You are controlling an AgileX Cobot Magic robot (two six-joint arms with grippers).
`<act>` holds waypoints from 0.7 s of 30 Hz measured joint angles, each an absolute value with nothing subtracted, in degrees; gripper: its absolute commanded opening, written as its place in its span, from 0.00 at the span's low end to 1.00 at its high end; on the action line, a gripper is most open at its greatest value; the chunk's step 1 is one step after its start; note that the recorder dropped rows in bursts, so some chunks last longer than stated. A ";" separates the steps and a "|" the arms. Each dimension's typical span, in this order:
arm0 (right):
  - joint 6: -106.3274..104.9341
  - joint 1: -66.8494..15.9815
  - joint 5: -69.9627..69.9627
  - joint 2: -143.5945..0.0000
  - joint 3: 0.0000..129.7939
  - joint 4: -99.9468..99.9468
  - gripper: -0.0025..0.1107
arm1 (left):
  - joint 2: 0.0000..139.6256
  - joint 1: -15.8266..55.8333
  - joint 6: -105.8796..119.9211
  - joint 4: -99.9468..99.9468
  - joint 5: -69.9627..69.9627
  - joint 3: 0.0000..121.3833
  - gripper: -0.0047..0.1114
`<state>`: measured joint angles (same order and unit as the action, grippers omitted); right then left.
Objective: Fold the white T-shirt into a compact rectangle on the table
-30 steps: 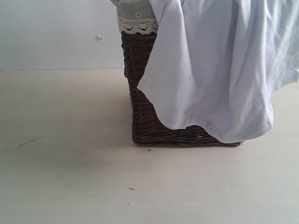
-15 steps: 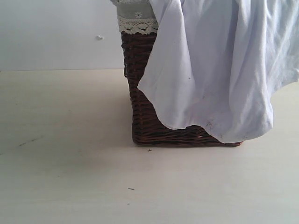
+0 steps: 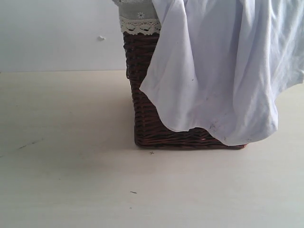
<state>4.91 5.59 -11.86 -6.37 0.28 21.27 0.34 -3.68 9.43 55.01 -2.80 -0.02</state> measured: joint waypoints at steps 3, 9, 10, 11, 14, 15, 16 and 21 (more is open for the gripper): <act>5.33 5.59 -12.22 -6.37 0.28 22.45 0.02 | 0.34 -3.68 8.97 58.59 -3.15 -0.02 0.04; 6.64 5.59 -7.16 -6.37 1.71 23.40 0.02 | 0.34 -3.68 11.62 57.16 9.18 4.08 0.04; 6.64 5.59 -5.43 -6.37 2.88 23.20 0.02 | 0.34 -3.68 12.76 56.83 10.92 5.66 0.04; 6.64 5.59 -4.00 -6.37 4.21 22.59 0.02 | 0.93 -3.68 14.02 56.55 12.20 7.34 0.04; 6.13 5.59 -0.34 -6.74 8.18 20.63 0.02 | 5.01 -3.68 18.38 56.31 14.99 12.19 0.04; 5.61 5.59 0.78 -7.28 9.33 20.04 0.02 | 7.20 -3.68 19.88 56.31 16.00 13.95 0.04; 4.72 5.59 2.83 -8.25 11.07 19.47 0.02 | 9.75 -3.68 22.11 56.23 17.88 15.73 0.04; -1.62 5.59 13.68 -15.32 17.42 18.40 0.02 | 23.96 -3.68 28.01 56.09 25.99 24.30 0.04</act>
<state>-1.62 5.59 13.68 -15.32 17.42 18.40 23.96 -3.68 28.01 56.09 25.99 24.30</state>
